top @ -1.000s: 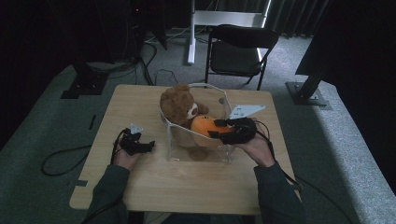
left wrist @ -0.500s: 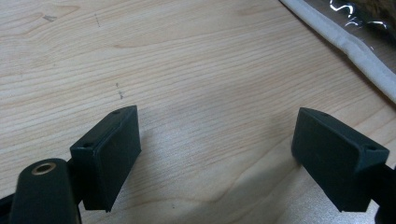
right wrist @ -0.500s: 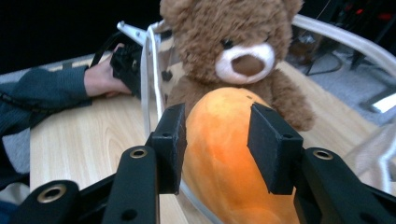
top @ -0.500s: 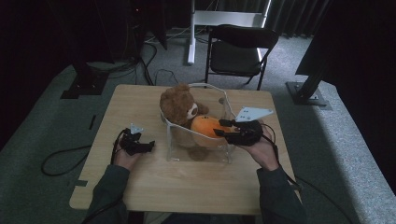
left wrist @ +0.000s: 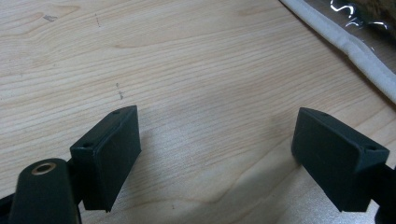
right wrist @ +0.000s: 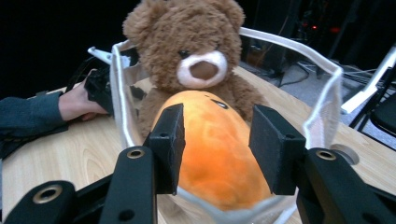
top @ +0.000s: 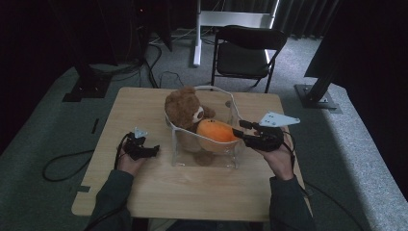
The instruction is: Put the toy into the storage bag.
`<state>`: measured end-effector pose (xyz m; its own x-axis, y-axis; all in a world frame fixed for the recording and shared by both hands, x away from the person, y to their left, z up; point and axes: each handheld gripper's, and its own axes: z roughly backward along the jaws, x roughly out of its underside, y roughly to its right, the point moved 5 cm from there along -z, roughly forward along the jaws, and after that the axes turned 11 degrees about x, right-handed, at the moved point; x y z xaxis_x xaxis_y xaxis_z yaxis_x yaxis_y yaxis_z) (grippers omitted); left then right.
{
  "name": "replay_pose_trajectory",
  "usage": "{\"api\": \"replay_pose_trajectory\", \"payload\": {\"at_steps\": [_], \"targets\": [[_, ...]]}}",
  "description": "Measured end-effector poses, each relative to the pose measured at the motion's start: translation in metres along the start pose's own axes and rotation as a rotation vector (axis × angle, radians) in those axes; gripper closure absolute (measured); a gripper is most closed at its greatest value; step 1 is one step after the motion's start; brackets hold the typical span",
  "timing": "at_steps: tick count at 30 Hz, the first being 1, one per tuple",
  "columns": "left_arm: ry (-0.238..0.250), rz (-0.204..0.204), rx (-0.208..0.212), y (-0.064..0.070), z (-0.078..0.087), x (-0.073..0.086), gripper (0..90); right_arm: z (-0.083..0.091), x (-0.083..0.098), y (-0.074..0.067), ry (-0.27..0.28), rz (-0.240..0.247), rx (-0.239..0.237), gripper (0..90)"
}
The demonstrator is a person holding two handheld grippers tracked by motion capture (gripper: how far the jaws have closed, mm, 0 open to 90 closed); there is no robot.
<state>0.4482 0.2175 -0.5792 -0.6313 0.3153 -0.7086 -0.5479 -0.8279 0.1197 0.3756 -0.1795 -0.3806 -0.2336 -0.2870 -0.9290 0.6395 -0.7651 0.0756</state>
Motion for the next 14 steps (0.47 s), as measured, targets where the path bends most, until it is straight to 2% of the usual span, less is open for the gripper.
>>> {"api": "replay_pose_trajectory", "payload": {"at_steps": [3,6,14], "targets": [[0.001,0.001,0.0,0.0,0.0,0.0,16.1,0.001,0.004,0.007,-0.011,-0.003,0.055,54.3],[-0.001,0.0,-0.001,0.0,0.0,0.0,16.1,0.0,0.008,0.012,-0.019,-0.021,0.065,54.2],[0.0,0.002,-0.002,0.0,0.0,0.0,16.1,0.0,0.015,0.02,-0.038,-0.027,0.107,53.7]]}}
